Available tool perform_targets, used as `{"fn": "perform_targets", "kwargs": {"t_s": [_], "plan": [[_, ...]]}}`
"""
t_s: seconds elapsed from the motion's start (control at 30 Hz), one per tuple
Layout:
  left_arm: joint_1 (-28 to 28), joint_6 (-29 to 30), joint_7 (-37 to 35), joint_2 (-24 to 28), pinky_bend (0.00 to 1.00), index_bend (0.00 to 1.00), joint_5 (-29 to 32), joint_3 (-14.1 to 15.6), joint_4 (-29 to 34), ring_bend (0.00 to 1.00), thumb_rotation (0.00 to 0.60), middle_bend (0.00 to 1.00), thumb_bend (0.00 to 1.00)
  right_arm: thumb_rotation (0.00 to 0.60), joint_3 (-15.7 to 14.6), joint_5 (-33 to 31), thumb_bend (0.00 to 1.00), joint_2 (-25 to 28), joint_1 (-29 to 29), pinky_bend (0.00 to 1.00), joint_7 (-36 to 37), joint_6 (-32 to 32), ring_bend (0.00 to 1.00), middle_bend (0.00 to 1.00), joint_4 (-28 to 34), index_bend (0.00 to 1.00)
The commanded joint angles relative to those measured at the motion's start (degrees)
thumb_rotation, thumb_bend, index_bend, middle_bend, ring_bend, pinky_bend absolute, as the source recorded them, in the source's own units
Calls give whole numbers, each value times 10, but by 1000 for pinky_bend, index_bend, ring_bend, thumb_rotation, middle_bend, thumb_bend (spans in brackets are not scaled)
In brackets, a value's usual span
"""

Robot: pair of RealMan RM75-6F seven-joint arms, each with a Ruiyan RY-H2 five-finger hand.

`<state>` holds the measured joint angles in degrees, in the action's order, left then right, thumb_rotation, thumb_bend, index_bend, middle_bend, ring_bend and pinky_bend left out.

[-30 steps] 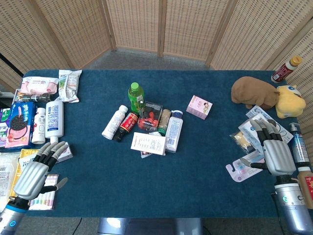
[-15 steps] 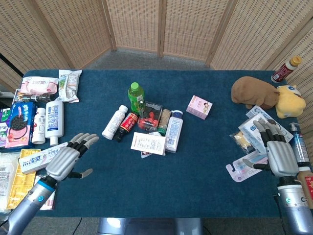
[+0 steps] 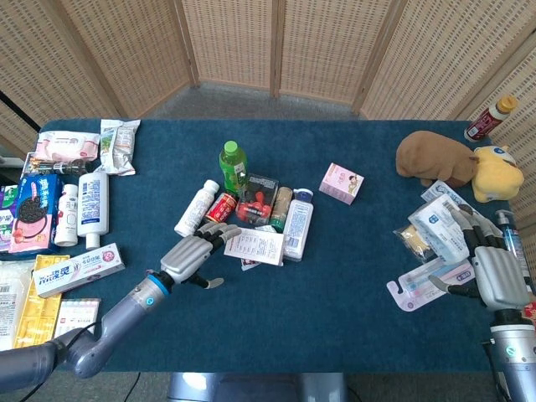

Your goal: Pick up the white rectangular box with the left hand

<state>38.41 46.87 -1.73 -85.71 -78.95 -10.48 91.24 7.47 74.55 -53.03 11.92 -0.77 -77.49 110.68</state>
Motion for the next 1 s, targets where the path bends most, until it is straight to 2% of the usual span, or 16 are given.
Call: {"fn": "perform_targets", "kwargs": {"t_s": [0.03, 0.3, 0.37, 0.47, 0.53, 0.57, 0.63, 0.7, 0.87, 1.0], "plan": [[32, -23, -4, -40, 0, 0, 26, -15, -41, 0, 600, 0, 297, 542, 0, 3, 64, 3, -3, 0, 4, -1, 0, 0, 1, 0], [77, -53, -25, -105, 0, 0, 49, -25, -116, 8, 600, 15, 297, 545, 0, 5, 63, 12, -8, 0, 15, -1, 0, 0, 7, 0], [82, -55, -28, -114, 0, 31, 51, -23, -128, 76, 600, 62, 299, 545, 0, 7, 63, 14, -10, 0, 19, -3, 0, 0, 9, 0], [84, -46, -27, -130, 5, 141, 53, -19, -149, 241, 600, 175, 302, 547, 1, 9, 63, 16, -11, 0, 23, -4, 0, 0, 11, 0], [83, -31, -24, -146, 124, 245, 52, -17, -172, 377, 600, 287, 302, 546, 1, 10, 62, 17, -11, 0, 26, -1, 0, 0, 13, 0], [82, -23, -24, -154, 228, 299, 51, -16, -181, 444, 600, 345, 303, 544, 1, 11, 62, 18, -11, 0, 30, 0, 0, 0, 15, 0], [77, 2, -26, -171, 410, 400, 42, -13, -205, 549, 600, 450, 310, 546, 1, 14, 64, 20, -12, 0, 33, 1, 0, 0, 17, 0], [71, 27, -35, -178, 521, 468, 27, -8, -215, 618, 600, 522, 319, 546, 0, 15, 62, 22, -13, 0, 30, 1, 0, 0, 20, 0], [40, 101, -90, -152, 565, 501, -16, 1, -183, 650, 600, 559, 321, 545, -1, 20, 62, 25, -17, 0, 28, -5, 0, 0, 28, 0], [3, 192, -143, -107, 556, 491, -64, 7, -118, 646, 600, 554, 319, 546, -5, 27, 61, 20, -17, 0, 35, 0, 0, 0, 26, 0]]}}
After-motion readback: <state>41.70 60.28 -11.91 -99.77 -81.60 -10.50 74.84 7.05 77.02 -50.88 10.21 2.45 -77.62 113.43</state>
